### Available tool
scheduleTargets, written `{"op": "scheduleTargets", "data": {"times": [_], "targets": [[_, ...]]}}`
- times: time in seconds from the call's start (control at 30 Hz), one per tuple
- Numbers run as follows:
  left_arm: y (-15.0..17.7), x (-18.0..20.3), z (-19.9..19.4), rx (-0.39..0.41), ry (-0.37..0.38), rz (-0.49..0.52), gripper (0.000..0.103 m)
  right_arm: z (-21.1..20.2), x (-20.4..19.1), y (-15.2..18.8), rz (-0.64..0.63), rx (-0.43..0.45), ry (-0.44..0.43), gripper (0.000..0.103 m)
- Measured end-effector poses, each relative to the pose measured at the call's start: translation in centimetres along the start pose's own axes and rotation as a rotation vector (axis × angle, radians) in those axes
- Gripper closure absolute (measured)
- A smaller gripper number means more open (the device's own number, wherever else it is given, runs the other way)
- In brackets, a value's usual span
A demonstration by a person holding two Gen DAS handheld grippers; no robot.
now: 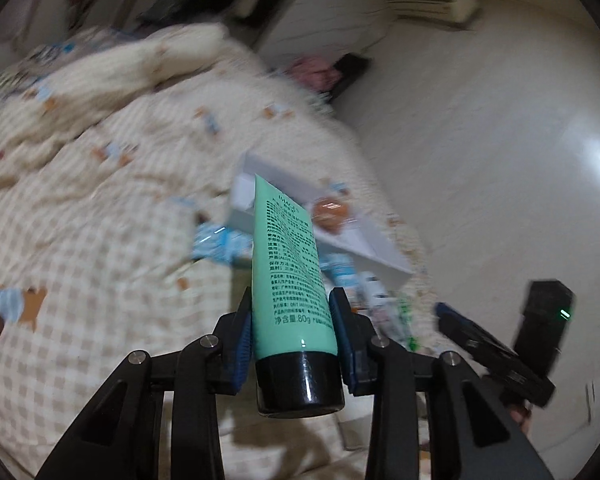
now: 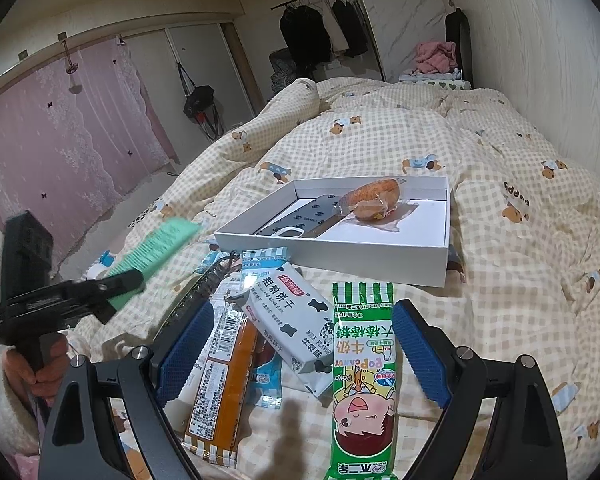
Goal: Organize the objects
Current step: 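Lift the green tube with the left gripper toward the white box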
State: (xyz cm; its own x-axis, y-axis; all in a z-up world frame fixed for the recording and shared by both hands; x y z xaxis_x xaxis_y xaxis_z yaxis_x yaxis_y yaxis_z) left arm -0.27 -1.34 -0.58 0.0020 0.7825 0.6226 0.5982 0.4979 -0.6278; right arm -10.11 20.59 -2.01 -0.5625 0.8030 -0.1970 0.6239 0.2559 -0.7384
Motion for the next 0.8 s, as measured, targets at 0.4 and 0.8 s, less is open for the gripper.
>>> {"op": "scheduleTargets", "data": {"times": [0.4, 0.8], "targets": [[0.2, 1.5, -0.2, 0.007, 0.070, 0.080, 0.064, 0.1, 0.1, 0.2, 0.008, -0.006, -0.004, 0.011], [0.5, 1.3, -0.1, -0.007, 0.089, 0.059, 0.064, 0.2, 0.2, 0.2, 0.011, -0.009, -0.006, 0.011]]}}
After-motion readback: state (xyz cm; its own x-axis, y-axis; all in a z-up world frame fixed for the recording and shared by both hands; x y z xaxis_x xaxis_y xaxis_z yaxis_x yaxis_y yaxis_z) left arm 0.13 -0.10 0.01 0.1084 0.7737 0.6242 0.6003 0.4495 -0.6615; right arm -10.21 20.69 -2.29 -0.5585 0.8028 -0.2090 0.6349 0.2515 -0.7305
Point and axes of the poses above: each gripper's, at about its wrist camera, not at the fingertips, and z roughly the way its jaws point, x to its right, y to its underside, the point moved 2 cm from there along z, roughly the way its jaws point, and after that the axes turned 7 degrees about y, right-handed, at the moved point
